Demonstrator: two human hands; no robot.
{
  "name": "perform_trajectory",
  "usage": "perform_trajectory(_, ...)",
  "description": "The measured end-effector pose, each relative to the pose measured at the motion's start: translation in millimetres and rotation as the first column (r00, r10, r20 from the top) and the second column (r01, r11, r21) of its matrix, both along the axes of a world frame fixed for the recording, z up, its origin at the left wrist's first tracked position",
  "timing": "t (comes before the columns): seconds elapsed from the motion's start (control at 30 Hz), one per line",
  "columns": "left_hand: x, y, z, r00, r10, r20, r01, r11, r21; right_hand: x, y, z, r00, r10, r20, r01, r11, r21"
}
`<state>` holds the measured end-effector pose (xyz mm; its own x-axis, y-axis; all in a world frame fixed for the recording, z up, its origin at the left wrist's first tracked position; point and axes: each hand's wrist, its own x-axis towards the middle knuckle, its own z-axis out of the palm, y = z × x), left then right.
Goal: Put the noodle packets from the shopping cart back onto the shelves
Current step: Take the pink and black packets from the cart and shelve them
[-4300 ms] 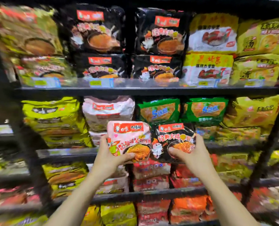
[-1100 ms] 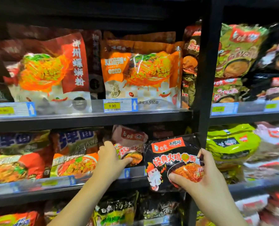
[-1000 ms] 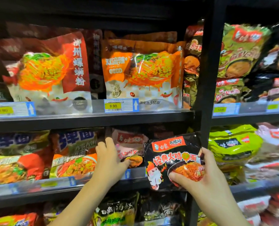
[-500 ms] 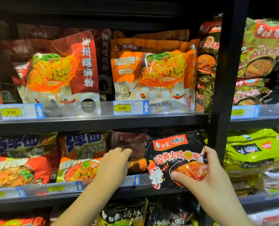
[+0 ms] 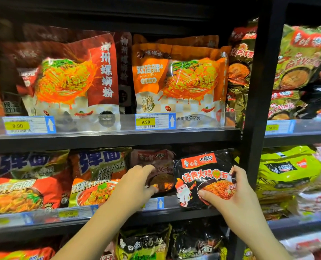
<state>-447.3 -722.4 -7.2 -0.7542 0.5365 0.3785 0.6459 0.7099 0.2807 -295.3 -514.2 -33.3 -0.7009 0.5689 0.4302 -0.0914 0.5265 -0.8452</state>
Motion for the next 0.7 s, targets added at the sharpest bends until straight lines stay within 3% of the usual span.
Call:
perform_trajectory(0.17, 15.7, -3.0, 3.3, 0.967, -0.211, 0.140, 0.177, 0.960, 0.219, -10.0, -1.5, 3.4, 1.000, 0.000, -0.021, 0.000, 1.000, 0.007)
perform_trajectory(0.47, 19.2, -7.4, 0.8, 0.952, -0.261, 0.160, 0.189, 0.912, 0.364, -39.4, 14.9, 5.8, 1.000, -0.008, -0.001, 0.008, 1.000, 0.004)
perform_trajectory(0.7, 20.7, -26.3, 4.5, 0.967, -0.230, 0.115, 0.176, 0.918, 0.355, -62.2, 18.5, 10.2, 0.949, -0.164, 0.270, 0.103, 0.969, 0.225)
